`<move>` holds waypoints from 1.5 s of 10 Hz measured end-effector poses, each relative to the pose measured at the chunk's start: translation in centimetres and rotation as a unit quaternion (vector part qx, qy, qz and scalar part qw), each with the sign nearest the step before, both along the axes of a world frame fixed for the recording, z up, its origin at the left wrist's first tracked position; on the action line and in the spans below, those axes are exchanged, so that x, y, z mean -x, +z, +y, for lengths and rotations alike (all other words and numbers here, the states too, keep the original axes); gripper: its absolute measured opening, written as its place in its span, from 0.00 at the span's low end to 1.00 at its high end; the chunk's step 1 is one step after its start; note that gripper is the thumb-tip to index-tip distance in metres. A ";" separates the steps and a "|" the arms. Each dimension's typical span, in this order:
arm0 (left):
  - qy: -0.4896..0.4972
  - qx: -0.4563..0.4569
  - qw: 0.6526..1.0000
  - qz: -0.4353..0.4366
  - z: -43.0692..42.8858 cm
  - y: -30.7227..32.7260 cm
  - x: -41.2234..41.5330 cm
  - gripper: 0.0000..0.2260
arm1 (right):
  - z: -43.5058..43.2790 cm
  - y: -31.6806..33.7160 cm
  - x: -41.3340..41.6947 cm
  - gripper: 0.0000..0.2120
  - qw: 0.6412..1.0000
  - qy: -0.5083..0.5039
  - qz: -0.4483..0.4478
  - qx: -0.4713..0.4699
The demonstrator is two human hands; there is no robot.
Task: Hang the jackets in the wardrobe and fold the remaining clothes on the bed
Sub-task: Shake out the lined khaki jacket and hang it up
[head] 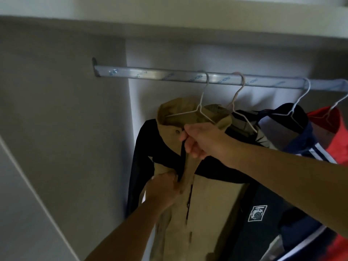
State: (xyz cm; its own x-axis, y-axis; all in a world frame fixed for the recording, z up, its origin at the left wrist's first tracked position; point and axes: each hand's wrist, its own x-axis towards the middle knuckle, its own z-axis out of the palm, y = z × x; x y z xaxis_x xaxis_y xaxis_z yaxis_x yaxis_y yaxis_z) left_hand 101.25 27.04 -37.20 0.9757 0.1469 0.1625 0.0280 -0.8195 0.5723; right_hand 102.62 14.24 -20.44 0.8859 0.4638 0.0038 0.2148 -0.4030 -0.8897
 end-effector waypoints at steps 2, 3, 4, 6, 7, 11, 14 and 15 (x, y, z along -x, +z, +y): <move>0.010 0.166 0.933 -0.319 -2.2 9.4 -1.0 0.13 | -8.8 -1.7 -3.7 0.09 0.918 -0.154 -0.320 0.176; -0.014 0.010 0.969 -0.246 -4.4 13.2 -4.1 0.24 | -10.8 -3.7 -3.7 0.18 0.930 -0.143 -0.220 0.256; -0.047 -0.059 0.996 -0.054 -6.0 14.2 -6.3 0.20 | -10.4 -5.0 -3.0 0.17 0.937 -0.089 -0.214 0.261; -0.047 0.177 0.982 -0.036 -3.5 15.1 -6.1 0.11 | -9.4 -5.2 -2.1 0.11 0.922 -0.085 -0.196 0.324; -0.039 0.279 0.959 0.013 -1.3 15.0 -4.8 0.08 | -7.5 -5.4 -0.8 0.13 0.929 -0.058 -0.189 0.311; 0.032 0.336 0.939 -0.067 0.8 17.8 -3.9 0.06 | -11.0 -3.6 -4.7 0.25 0.918 -0.230 -0.161 0.280; 0.031 0.085 0.996 0.003 -0.6 17.9 -4.9 0.18 | -5.9 -3.7 -4.4 0.24 0.910 -0.214 -0.287 0.210; 0.061 -0.064 0.996 0.018 -1.3 16.6 -5.0 0.13 | -3.9 -3.2 -3.5 0.14 0.946 -0.227 -0.117 0.200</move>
